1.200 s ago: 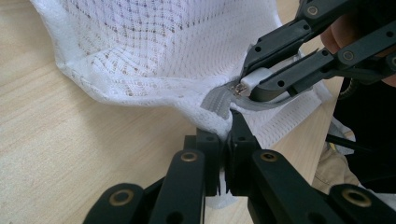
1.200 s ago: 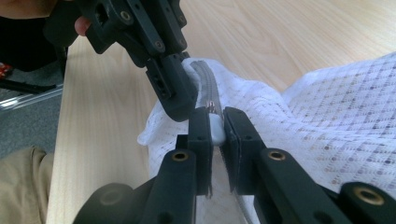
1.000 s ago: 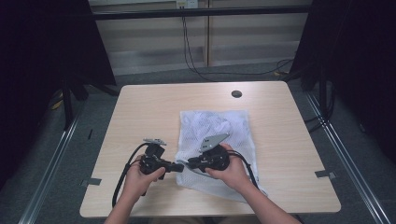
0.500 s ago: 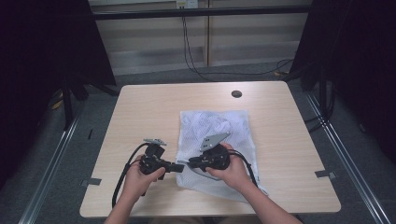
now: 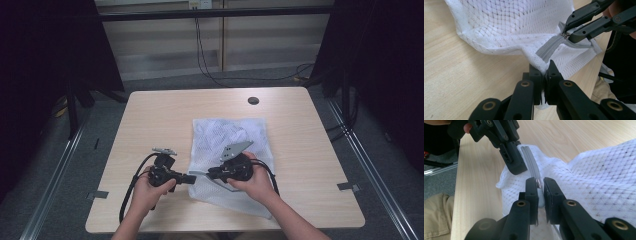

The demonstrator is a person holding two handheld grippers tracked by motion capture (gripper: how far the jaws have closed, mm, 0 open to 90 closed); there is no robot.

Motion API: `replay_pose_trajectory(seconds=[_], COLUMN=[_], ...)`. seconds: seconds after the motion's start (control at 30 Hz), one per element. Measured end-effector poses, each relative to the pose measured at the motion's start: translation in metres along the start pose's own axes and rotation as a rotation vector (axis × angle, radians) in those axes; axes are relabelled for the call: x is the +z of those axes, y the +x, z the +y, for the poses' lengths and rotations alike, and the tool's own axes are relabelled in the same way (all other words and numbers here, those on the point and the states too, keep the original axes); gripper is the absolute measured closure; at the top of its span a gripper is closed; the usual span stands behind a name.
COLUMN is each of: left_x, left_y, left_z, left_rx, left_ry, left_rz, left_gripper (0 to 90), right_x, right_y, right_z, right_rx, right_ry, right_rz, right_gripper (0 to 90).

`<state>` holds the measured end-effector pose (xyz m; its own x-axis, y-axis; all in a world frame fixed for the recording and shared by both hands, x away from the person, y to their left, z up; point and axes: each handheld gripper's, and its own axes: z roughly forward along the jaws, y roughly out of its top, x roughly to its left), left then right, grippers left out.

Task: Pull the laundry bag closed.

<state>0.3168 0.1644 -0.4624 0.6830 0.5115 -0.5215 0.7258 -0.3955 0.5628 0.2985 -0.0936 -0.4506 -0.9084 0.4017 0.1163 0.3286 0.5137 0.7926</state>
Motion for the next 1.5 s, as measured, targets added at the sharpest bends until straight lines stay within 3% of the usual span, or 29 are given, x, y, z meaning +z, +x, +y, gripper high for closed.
replay_pose_trajectory(seconds=[0.63,1.1,1.5], left_x=[-0.0011,-0.0016,-0.0029], left_y=[0.0012,0.0033,0.0051], left_z=[0.0003,0.0005,-0.0013], left_rx=[-0.006,-0.012,-0.023], left_ry=[0.007,0.006,0.009], left_rz=[0.036,0.010,0.018], left_gripper=[86.5,86.5,86.5], right_x=[-0.0015,-0.0059,-0.0022], right_y=[-0.0016,-0.0036,-0.0040], right_z=[-0.0028,-0.0037,-0.0036], right_rx=[-0.002,-0.001,-0.001], right_ry=[0.006,-0.002,-0.001], right_rz=[-0.003,0.000,0.008], right_gripper=[82.4,82.4,82.4])
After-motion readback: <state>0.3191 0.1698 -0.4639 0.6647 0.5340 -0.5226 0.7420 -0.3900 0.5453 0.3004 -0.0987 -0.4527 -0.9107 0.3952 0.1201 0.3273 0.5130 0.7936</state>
